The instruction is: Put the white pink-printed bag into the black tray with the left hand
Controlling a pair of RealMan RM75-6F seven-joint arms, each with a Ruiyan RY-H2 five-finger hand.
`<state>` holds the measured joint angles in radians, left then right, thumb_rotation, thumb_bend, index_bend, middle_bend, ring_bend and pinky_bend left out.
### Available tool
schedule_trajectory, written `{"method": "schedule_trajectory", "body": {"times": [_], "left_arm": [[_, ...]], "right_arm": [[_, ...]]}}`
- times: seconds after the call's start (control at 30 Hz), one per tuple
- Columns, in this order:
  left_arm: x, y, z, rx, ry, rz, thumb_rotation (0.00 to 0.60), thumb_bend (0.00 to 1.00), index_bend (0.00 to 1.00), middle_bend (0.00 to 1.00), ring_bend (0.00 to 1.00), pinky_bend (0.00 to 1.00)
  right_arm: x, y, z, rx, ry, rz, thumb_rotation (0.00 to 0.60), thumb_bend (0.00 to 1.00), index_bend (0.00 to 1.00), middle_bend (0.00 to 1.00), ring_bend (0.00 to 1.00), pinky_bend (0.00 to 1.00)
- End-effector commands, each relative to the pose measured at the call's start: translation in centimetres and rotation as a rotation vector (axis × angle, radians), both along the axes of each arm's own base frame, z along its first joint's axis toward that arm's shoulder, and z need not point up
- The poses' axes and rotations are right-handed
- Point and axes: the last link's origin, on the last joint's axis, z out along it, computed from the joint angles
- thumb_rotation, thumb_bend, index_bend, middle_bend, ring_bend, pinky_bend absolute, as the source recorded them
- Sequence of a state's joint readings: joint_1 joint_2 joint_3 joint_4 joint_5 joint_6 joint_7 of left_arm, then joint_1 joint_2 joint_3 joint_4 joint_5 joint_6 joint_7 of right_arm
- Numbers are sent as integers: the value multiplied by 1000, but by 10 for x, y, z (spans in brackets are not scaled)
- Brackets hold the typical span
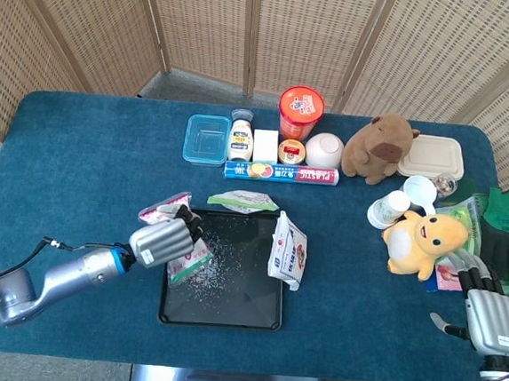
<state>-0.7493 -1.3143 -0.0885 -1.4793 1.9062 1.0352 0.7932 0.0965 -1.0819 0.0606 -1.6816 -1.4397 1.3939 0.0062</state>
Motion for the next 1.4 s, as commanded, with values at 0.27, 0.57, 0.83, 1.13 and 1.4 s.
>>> {"method": "schedule_trajectory", "body": {"times": [0.27,0.57,0.83,1.13,1.4], "left_arm": [[-85,-32,-4,-66,-760,498,600,363,776,650,663,652],[-124,-43,-26,-133,-1149,743,600,364,775,650,662,652],[-130,-43,-41,-164,-1147,765,600,335,734,583,535,529],[-136,-45,-38,-224,-1025,907,600,0,23,0,0,109],[-137,-57,-19,-219,-980,894,558,0,0,0,0,61]], "right_arm": [[1,0,-5,11,12,0,600,0,5,0,0,73],[2,-1,-10,24,24,1,600,0,5,0,0,73],[2,-1,-11,27,28,-1,600,0,5,0,0,73],[2,-1,-12,27,27,1,600,0,5,0,0,73],[3,0,-10,23,24,3,600,0,5,0,0,73]]}}
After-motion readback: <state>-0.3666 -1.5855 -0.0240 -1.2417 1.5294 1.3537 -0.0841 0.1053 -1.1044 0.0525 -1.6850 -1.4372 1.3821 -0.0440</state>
